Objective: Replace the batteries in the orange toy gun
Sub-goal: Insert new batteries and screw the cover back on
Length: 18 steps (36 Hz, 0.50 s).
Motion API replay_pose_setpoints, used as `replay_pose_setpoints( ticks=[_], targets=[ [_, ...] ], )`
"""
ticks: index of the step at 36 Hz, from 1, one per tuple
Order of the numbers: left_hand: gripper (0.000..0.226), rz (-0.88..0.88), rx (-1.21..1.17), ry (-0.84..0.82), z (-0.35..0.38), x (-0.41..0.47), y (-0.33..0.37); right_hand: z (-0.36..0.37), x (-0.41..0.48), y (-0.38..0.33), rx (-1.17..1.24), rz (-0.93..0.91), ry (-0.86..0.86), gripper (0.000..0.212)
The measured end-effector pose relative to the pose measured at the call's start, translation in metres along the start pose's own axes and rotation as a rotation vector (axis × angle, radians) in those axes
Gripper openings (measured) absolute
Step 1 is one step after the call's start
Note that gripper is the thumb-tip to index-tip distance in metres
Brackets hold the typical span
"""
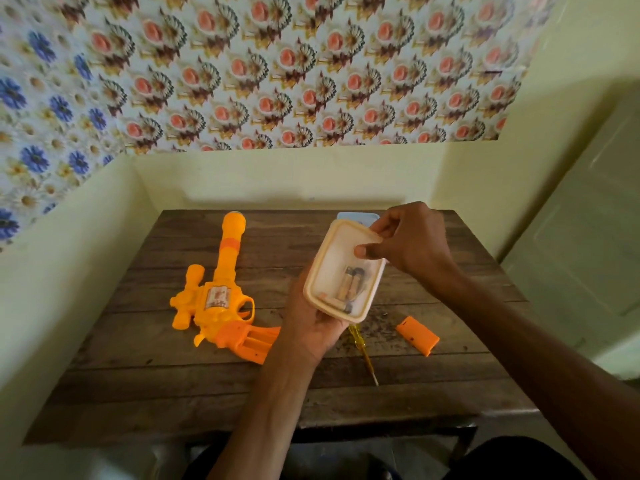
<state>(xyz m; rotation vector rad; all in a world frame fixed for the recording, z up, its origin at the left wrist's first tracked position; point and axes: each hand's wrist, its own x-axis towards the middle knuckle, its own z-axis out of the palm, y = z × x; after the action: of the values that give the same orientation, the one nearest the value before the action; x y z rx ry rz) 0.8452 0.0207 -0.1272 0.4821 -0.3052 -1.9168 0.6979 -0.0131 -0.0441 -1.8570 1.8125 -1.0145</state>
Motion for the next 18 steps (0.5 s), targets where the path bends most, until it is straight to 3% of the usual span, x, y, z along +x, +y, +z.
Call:
replay_pose_setpoints(
  ticks=[7,11,18],
  targets=[
    [0.028,0.102,-0.015,0.020,-0.008,0.008,-0.002,-0.004,-0.002,-0.008,-0.058,-0.081,0.078,0.042],
    [0.036,0.097,-0.057,0.045,-0.009,0.012,0.007,-0.020,-0.008,-0.016,0.147,-0.183,0.038,0.026],
    [0.031,0.135,-0.238,0.105,-0.010,0.017,0.008,-0.045,-0.018,0.001,0.364,-0.280,0.180,0.011]
  ],
)
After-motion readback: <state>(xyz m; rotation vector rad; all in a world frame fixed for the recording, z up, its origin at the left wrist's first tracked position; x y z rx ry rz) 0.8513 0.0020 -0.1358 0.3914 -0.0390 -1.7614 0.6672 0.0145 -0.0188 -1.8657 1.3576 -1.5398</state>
